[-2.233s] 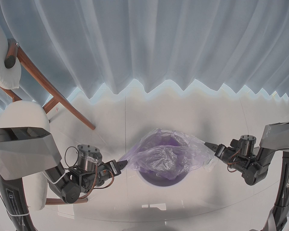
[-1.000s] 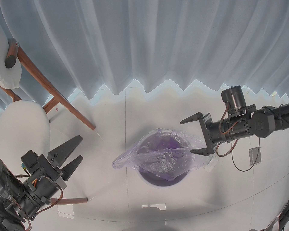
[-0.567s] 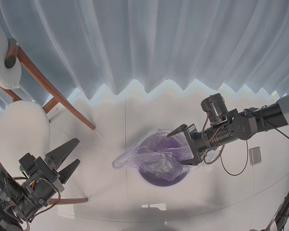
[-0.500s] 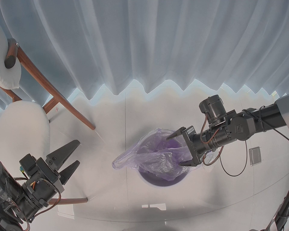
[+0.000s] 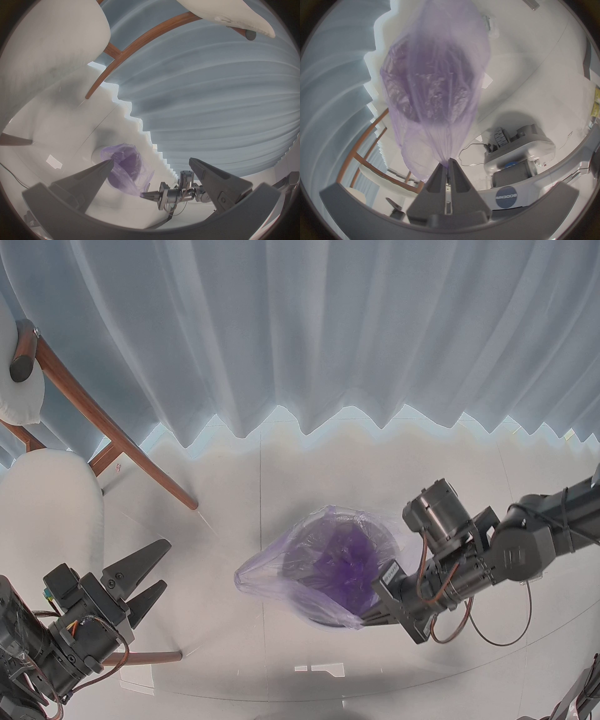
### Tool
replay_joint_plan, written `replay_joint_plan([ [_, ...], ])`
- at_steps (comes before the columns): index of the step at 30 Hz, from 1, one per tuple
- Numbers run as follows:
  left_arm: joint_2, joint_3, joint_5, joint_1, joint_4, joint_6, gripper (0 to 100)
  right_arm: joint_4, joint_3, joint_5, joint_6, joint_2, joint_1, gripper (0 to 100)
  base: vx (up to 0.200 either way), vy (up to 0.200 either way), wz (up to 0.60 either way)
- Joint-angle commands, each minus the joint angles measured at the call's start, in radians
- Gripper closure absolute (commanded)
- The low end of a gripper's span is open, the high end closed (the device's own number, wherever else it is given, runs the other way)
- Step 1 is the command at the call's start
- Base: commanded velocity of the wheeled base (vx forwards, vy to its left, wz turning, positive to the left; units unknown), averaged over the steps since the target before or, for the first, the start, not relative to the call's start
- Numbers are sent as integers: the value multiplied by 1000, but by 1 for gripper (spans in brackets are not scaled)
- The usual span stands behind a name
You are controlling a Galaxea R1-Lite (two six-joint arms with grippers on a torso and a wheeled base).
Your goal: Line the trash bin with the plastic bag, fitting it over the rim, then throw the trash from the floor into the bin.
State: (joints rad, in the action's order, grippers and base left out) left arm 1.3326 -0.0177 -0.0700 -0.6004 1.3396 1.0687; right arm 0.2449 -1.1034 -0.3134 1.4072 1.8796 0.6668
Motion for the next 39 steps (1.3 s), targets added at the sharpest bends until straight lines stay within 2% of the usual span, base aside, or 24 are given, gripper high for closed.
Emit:
replay_joint_plan([
  [1,13,18,4,-4,-7,11,0,-131,269,128,-67,-109,142,100,0,0,0],
  [5,16,18,12,-4,-76,4,0,-397,481,266,-169,-80,220,100,0,0,0],
  [9,17,18,21,-4,-119,5,0,-605,586,335,-241,-19,234,100,0,0,0],
  [15,22,18,21,-4,-120,14,0,-673,639,412,-318,70,235,100,0,0,0],
  [19,31,18,21,-4,-120,14,0,-707,678,433,-337,121,252,100,0,0,0],
  [25,34,18,21,-4,-120,14,0,-898,677,499,-353,233,254,100,0,0,0],
  [27,45,18,22,-4,-120,14,0,-986,672,527,-422,302,252,100,0,0,0],
  [33,65,18,39,-4,-120,10,0,-1171,648,547,-554,429,252,100,0,0,0],
  [39,76,18,42,-4,-120,0,0,-1254,625,577,-600,492,212,100,0,0,0],
])
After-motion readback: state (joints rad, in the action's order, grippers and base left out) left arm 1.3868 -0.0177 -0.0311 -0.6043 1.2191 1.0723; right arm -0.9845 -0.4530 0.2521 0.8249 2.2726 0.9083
